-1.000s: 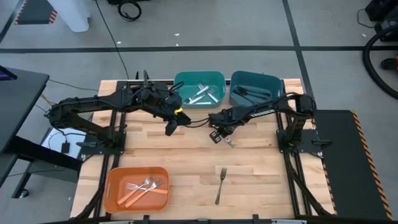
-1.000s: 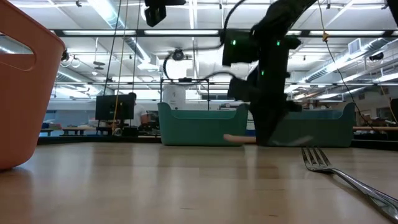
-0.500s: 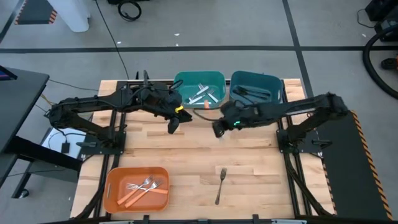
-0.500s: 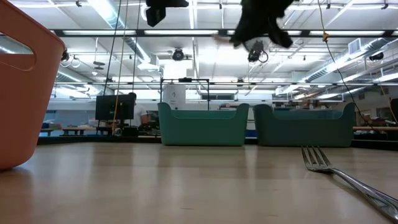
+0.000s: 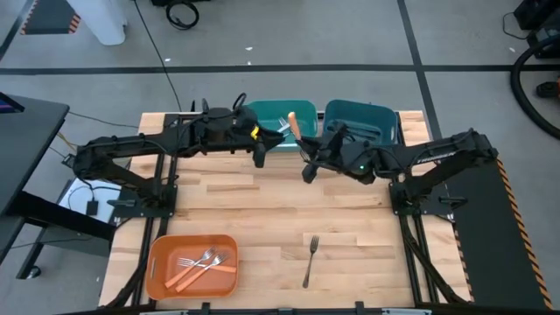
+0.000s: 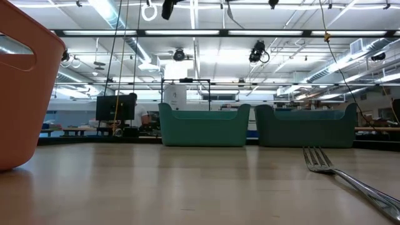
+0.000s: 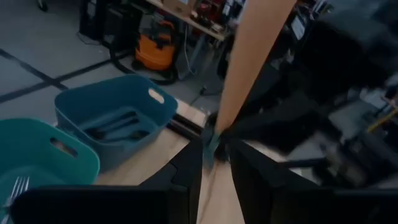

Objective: Sort silverware by color (type)
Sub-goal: Put the orange fork into the orange bin, then put the black fork into the blue bin

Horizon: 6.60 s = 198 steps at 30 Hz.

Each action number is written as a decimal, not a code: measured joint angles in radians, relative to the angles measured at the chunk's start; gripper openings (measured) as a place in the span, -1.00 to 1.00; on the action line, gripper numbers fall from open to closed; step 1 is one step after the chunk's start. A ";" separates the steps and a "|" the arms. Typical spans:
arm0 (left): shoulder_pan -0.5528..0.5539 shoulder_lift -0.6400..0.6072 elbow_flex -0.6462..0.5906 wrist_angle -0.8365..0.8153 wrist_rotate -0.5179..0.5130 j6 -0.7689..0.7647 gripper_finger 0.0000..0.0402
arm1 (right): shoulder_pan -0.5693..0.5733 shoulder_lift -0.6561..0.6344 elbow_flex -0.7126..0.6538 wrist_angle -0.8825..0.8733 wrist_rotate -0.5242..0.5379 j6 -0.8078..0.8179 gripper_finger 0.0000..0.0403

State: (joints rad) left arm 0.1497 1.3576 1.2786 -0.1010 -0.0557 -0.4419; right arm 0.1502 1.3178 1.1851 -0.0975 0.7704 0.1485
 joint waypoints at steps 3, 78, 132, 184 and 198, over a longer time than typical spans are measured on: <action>0.007 0.014 -0.001 0.025 -0.029 -0.019 -0.56 | -0.002 0.015 -0.001 -0.008 0.006 -0.002 -0.83; -0.096 -0.056 0.000 -0.336 0.248 0.092 -0.74 | 0.005 -0.076 -0.001 -0.187 -0.292 0.085 -0.32; -0.588 -0.010 -0.246 0.062 -0.130 -0.682 -0.42 | 0.047 0.038 -0.150 -0.448 -1.076 -0.300 -0.32; -0.443 -0.010 -0.246 0.177 -0.178 -0.302 -0.42 | 0.077 0.397 -0.538 0.263 -1.114 0.416 -0.32; -0.402 -0.010 -0.246 0.134 -0.178 -0.303 -0.42 | 0.073 0.407 -0.540 0.262 -1.178 0.410 -0.93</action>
State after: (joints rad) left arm -0.2522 1.3479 1.0328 0.0328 -0.2340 -0.7448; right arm 0.2231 1.7245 0.6453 0.1649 -0.4076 0.5584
